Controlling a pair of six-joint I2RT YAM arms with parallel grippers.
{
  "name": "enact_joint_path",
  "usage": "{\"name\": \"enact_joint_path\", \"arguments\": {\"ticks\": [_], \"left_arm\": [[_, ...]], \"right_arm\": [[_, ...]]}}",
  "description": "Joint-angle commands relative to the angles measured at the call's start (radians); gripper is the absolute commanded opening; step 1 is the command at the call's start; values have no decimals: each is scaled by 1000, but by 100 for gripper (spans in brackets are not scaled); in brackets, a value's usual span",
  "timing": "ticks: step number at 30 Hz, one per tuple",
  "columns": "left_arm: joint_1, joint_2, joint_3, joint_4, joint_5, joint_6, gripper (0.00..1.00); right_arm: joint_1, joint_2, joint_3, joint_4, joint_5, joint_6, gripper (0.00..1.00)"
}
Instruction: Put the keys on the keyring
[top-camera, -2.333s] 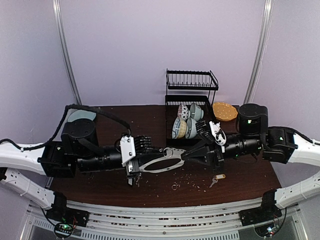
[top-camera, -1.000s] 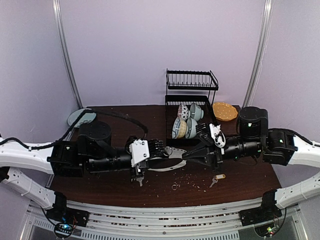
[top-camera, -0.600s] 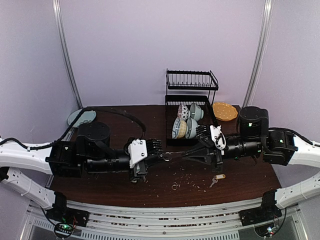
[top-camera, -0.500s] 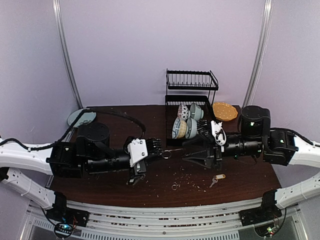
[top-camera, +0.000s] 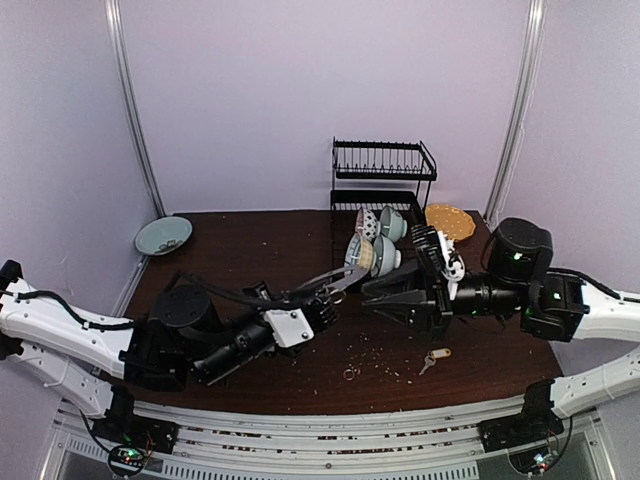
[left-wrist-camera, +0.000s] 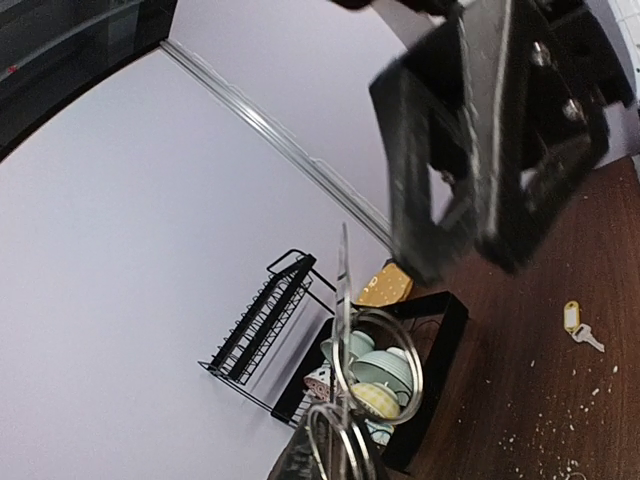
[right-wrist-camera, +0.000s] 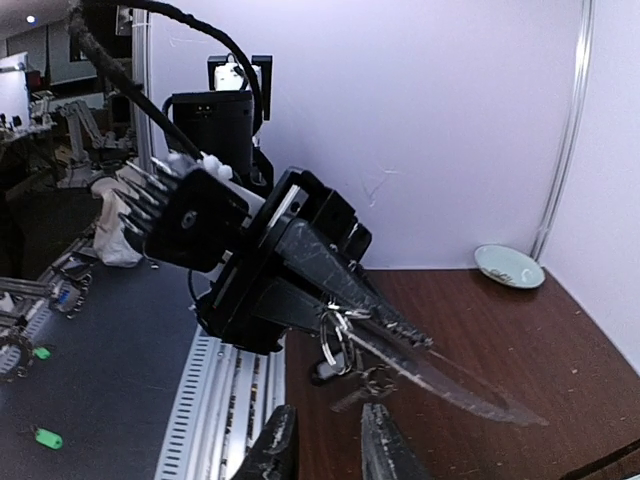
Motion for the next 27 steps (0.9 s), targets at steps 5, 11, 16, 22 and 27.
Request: {"name": "enact_joint_path", "arguments": {"ticks": [5, 11, 16, 22, 27], "left_arm": [[-2, -24, 1, 204, 48, -4, 0], [-2, -14, 6, 209, 59, -15, 0], [-5, -12, 10, 219, 85, -22, 0], [-8, -6, 0, 244, 81, -11, 0], [-12, 4, 3, 253, 82, 4, 0]], "right_arm": [[5, 50, -33, 233, -109, 128, 24], [5, 77, -55, 386, -69, 211, 28], [7, 106, -50, 422, -43, 236, 27], [9, 126, -47, 470, -27, 261, 25], [9, 151, -34, 467, -2, 268, 20]]}}
